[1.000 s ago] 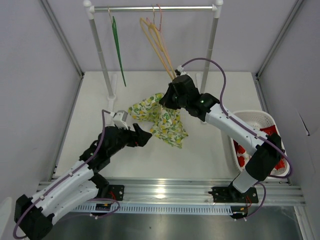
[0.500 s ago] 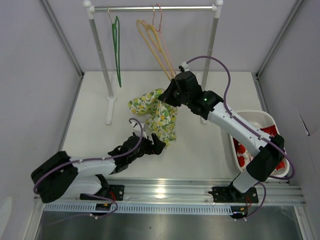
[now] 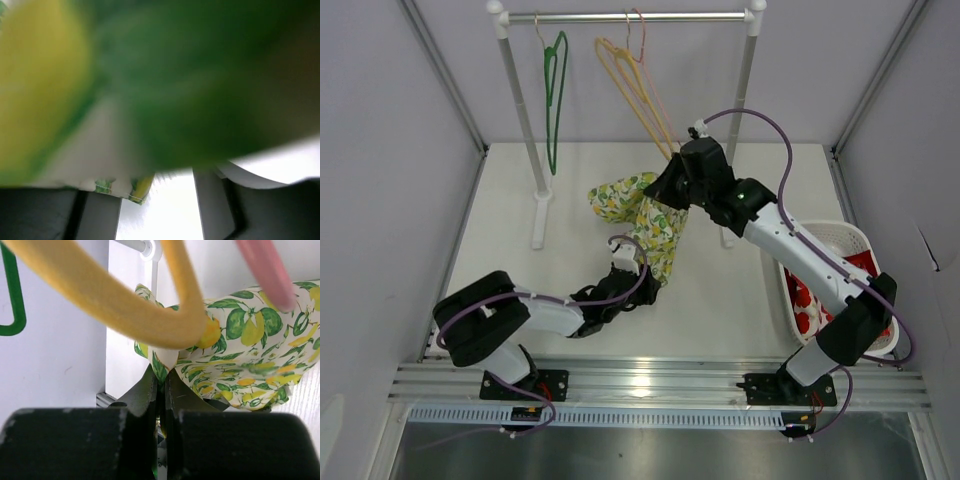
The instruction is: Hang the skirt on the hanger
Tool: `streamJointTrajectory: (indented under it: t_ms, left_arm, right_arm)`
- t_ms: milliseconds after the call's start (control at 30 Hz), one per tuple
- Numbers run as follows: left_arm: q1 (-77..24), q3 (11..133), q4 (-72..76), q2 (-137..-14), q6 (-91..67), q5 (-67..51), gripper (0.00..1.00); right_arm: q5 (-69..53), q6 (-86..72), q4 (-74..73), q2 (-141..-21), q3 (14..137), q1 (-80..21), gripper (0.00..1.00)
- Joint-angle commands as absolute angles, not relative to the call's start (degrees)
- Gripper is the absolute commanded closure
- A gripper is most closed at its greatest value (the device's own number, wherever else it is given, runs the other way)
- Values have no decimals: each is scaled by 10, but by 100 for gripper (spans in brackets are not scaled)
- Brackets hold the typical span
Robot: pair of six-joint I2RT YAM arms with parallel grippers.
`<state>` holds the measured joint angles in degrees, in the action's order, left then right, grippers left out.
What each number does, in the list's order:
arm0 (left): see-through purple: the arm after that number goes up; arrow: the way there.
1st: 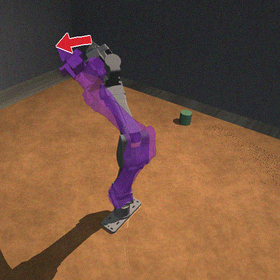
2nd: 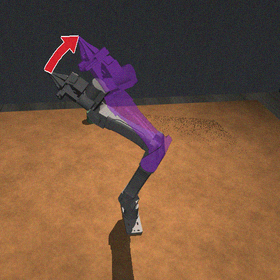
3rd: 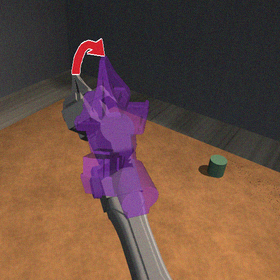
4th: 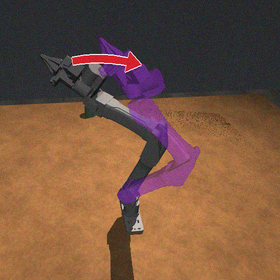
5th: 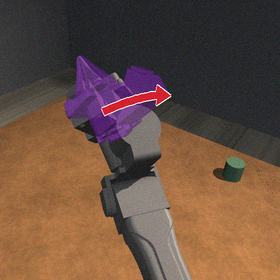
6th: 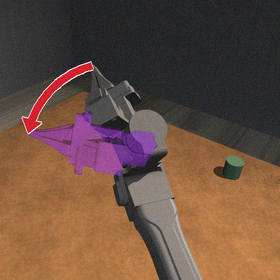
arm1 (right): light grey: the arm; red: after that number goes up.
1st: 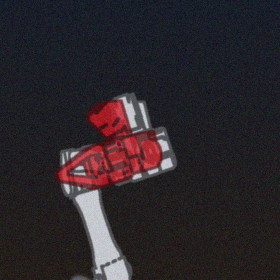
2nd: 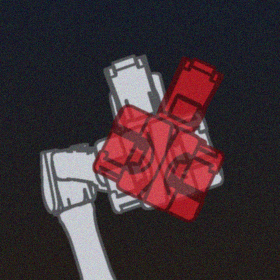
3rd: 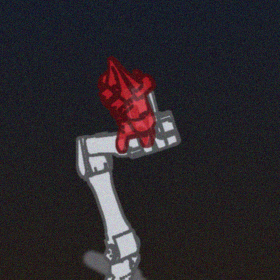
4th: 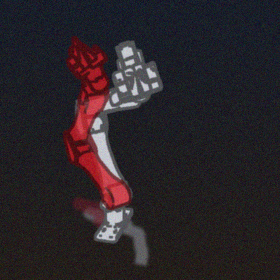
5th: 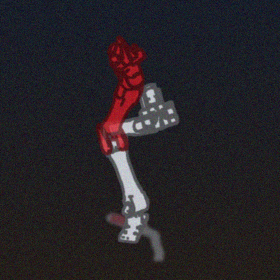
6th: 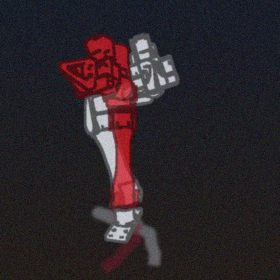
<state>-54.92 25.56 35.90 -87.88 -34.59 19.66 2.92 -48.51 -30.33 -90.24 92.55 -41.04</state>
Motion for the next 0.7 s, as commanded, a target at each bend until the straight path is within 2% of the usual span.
streamJointTrajectory:
  t_ms: [0,100,133,200,233,267,333,367,467,600,667]
  left_arm:
    - [-559,274,381,-892,-351,230,45]
    - [-562,264,372,-894,-355,239,56]
    - [-562,265,359,-883,-355,253,68]
    - [-561,272,291,-857,-347,283,78]
    - [-561,274,267,-838,-342,311,92]
    - [-558,277,233,-792,-340,329,99]
    - [-540,294,116,-714,-329,347,100]
    - [-534,295,115,-689,-329,352,100]
    - [-508,344,-28,-616,-303,380,100]
    - [-482,398,-113,-564,-262,377,100]
    - [-480,423,-140,-559,-241,346,100]
  right_arm:
    - [18,-493,-293,-864,968,-397,100]
    - [8,-490,-297,-858,968,-380,100]
    - [7,-489,-299,-857,967,-375,100]
    - [6,-483,-304,-851,964,-359,100]
    - [3,-480,-307,-847,959,-353,100]
    - [-13,-478,-308,-846,955,-335,100]
    - [-36,-471,-304,-838,935,-306,100]
    - [-45,-468,-304,-837,930,-306,100]
    - [-87,-451,-302,-842,912,-266,100]
    - [-129,-426,-312,-844,879,-201,100]
    - [-154,-427,-294,-819,807,-184,100]
